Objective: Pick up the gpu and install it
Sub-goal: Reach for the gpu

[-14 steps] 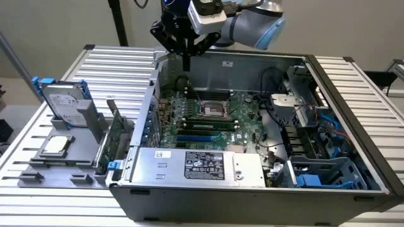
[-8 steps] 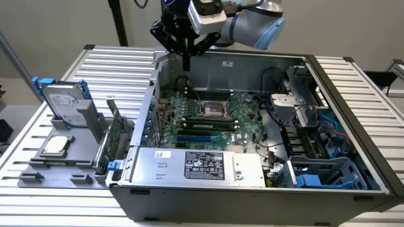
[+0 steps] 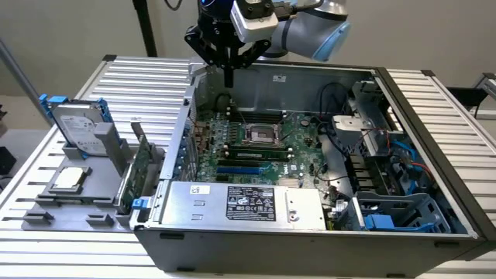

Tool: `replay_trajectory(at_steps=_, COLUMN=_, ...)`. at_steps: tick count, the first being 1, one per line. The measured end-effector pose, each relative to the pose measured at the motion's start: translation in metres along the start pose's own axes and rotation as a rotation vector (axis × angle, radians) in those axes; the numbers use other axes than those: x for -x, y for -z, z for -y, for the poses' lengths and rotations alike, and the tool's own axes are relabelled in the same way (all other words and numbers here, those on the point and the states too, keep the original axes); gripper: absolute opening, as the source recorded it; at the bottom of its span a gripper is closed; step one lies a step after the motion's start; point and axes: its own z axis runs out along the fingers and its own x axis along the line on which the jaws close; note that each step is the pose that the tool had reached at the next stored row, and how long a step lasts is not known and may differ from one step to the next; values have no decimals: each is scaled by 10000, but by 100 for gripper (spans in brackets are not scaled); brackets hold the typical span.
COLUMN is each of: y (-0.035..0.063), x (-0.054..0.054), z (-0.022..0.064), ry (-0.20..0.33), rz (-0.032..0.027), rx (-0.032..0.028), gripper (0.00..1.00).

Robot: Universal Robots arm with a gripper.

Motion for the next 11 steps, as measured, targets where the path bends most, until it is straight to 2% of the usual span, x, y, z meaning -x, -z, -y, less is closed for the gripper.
replay_trajectory(at_steps=3, y=3, x=-20, z=30, ry=-2, rz=-1, rx=-3, gripper=11)
replay_trajectory(at_steps=11, y=16, x=-255, z=258, ry=-5, rz=1, rx=0, gripper=11)
